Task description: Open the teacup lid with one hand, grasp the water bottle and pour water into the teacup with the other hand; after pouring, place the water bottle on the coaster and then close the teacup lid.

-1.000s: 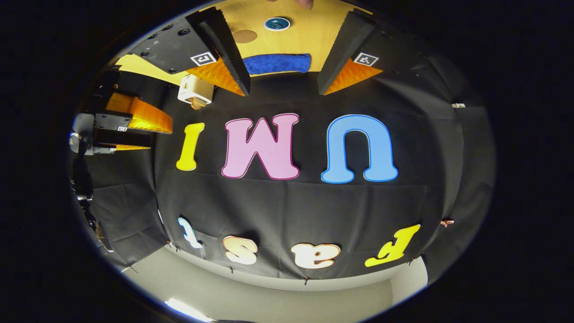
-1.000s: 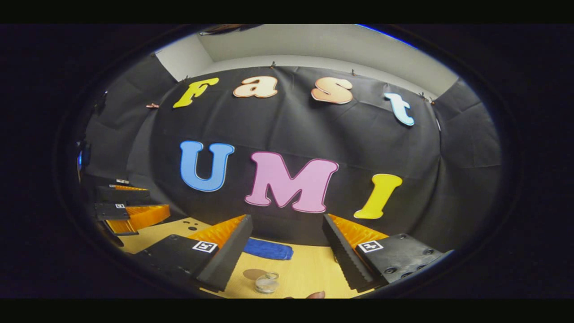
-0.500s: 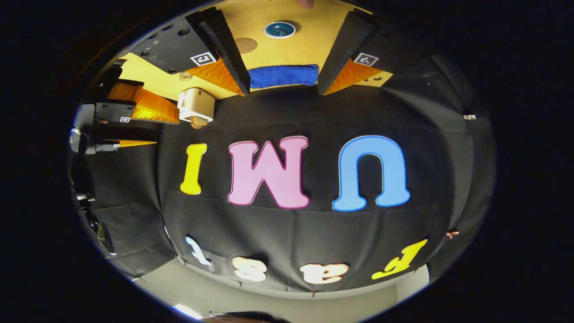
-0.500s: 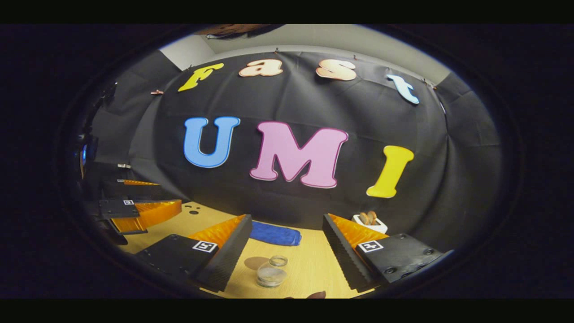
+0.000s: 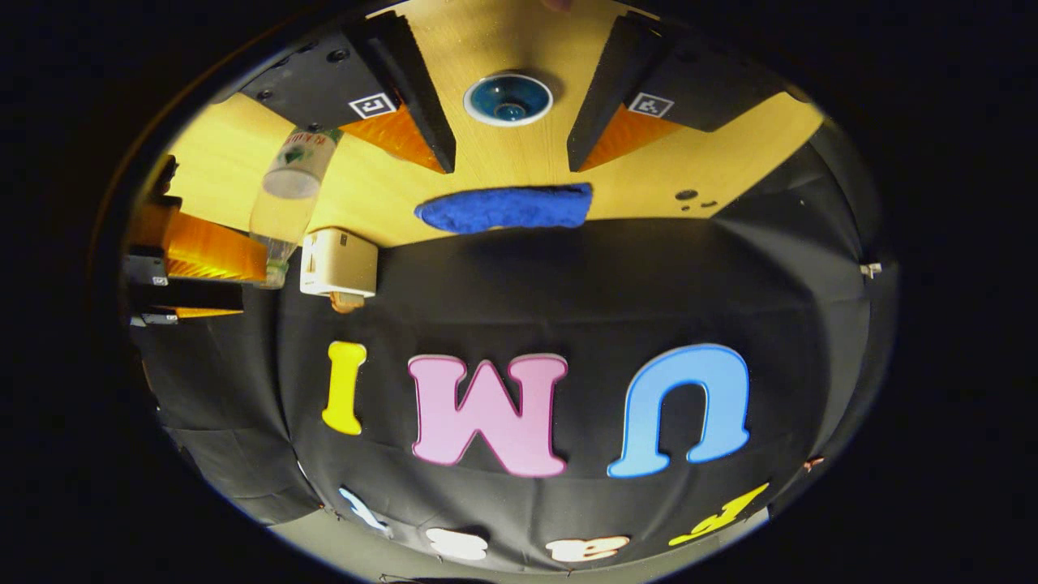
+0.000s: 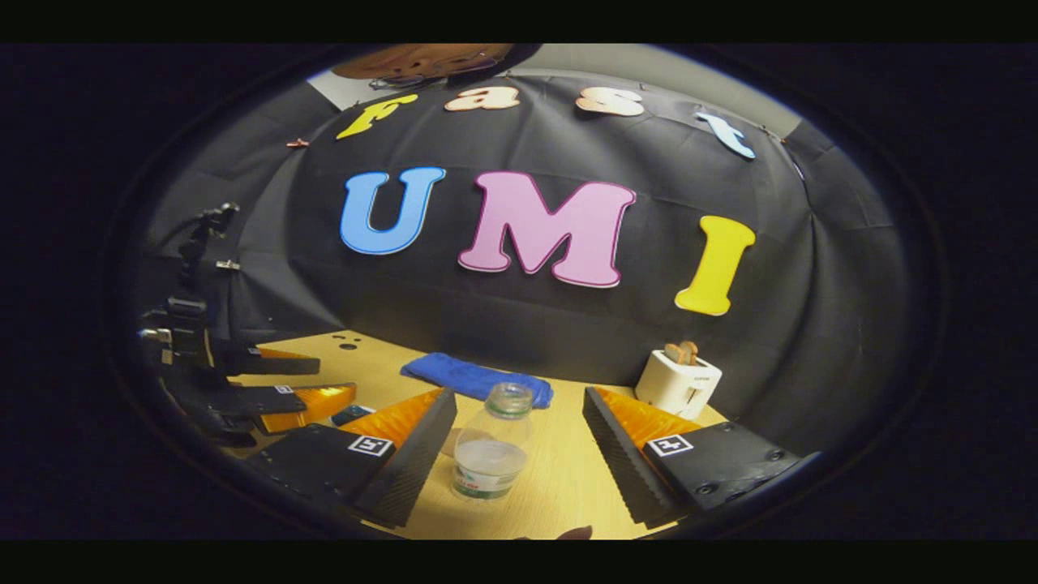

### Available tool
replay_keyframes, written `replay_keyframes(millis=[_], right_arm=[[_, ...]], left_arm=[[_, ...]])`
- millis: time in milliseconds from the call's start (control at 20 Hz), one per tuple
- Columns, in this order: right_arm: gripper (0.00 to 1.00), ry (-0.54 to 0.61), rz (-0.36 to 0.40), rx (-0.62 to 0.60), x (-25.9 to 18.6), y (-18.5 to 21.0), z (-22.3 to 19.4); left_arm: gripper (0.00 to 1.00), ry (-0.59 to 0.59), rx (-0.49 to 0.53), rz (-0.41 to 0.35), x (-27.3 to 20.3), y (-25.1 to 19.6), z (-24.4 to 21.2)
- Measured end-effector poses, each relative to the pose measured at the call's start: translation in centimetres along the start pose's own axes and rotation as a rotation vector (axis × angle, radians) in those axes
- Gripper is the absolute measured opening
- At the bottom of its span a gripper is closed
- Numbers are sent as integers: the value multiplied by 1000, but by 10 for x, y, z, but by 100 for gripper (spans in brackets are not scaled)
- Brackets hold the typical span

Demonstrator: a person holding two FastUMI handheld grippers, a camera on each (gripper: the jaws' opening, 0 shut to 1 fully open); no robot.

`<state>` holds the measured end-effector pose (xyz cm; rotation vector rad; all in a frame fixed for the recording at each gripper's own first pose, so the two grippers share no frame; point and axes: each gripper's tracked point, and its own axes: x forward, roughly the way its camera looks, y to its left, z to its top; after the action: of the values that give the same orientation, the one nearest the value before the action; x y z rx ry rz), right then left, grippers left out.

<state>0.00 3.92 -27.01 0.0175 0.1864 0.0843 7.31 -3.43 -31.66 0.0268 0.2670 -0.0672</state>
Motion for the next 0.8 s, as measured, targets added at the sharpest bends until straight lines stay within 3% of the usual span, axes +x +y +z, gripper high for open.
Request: replay_keyframes(millis=[200, 400, 650, 750, 800], right_arm=[[96, 39, 14, 21, 3, 10, -26], [96, 55, 29, 18, 5, 15, -37], [96, 69, 25, 33, 7, 16, -42], [98, 67, 22, 37, 7, 16, -42], [98, 68, 22, 36, 8, 17, -43]], left_arm=[[79, 42, 10, 15, 16, 2, -34], [78, 52, 35, 4, 24, -1, -44], [56, 70, 49, 6, 31, 0, -51], [55, 82, 43, 6, 32, -1, -55], [44, 80, 48, 5, 32, 0, -54]])
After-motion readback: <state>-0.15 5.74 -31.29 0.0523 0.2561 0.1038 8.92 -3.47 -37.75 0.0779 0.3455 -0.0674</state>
